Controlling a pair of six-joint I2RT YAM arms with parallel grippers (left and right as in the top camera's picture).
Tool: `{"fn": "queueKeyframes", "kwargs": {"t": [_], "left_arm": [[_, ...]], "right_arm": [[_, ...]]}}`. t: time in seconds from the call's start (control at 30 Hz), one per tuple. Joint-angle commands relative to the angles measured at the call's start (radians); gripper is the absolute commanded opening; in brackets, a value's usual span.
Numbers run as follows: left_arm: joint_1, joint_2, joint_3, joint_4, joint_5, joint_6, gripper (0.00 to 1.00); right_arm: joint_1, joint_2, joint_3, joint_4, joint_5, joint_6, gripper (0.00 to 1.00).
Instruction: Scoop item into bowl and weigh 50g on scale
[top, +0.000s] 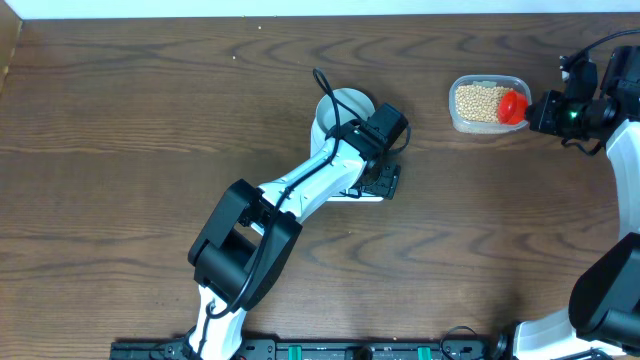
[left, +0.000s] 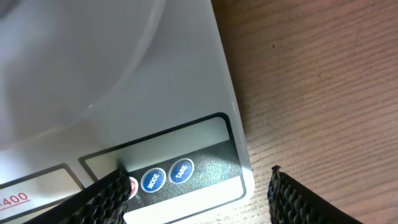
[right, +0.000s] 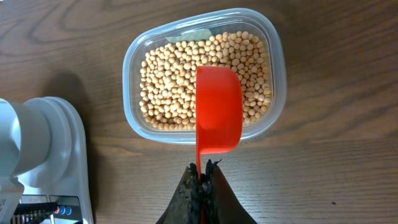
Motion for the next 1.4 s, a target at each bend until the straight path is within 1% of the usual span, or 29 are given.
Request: {"fn": "queueKeyframes", "kwargs": {"t": [0.0,0.5,0.6,0.7,0.73,0.83,0.9,0.93,1.07,1.2,1.37], "left_arm": [[0.004,0.031,-0.034,-0.016,0.056,0.006,0.73],[0.005,0.031,-0.035,-0.011,0.058,0.009,0.73],[0.005,0.013,-0.015,-0.029,0.058,0.010,0.73],[0.005,-0.040,0.014,-0.054,0.058,0.017,0.74],[0.005,-0.066,0.021,-0.053,0.058,0.017,0.77],[0.005,-0.164,0.035,-0.034,0.053,0.017,0.80],[0.009,-0.238,0.037,-0.001,0.038,0.016,0.84],[0.013,-0.268,0.037,0.010,0.028,0.016,0.84],[0.044,-0.354,0.037,0.025,-0.026,0.002,0.84],[0.107,-0.393,0.037,0.023,-0.032,-0.003,0.84],[0.215,-0.395,0.037,0.008,-0.032,-0.085,0.84]], "right_arm": [[-0.001,0.010,0.012,-0.008,-0.010,-0.015,0.01],[-0.001,0.010,0.012,-0.007,-0.010,-0.015,0.01],[-0.001,0.010,0.012,-0.007,-0.009,-0.015,0.01],[-0.001,0.010,0.012,-0.007,-0.009,-0.015,0.01],[-0.001,0.010,0.012,-0.007,-0.010,-0.015,0.01],[-0.001,0.010,0.012,-0.007,-0.010,-0.015,0.01],[-0.001,0.010,0.012,-0.007,-0.010,-0.015,0.01],[-0.001,0.010,0.012,-0.007,-0.010,-0.015,0.01],[-0.001,0.010,0.012,-0.005,-0.010,-0.015,0.01],[-0.001,0.010,0.012,-0.003,-0.009,-0.015,0.01],[-0.001,0.010,0.012,-0.003,-0.009,-0.015,0.01]]}}
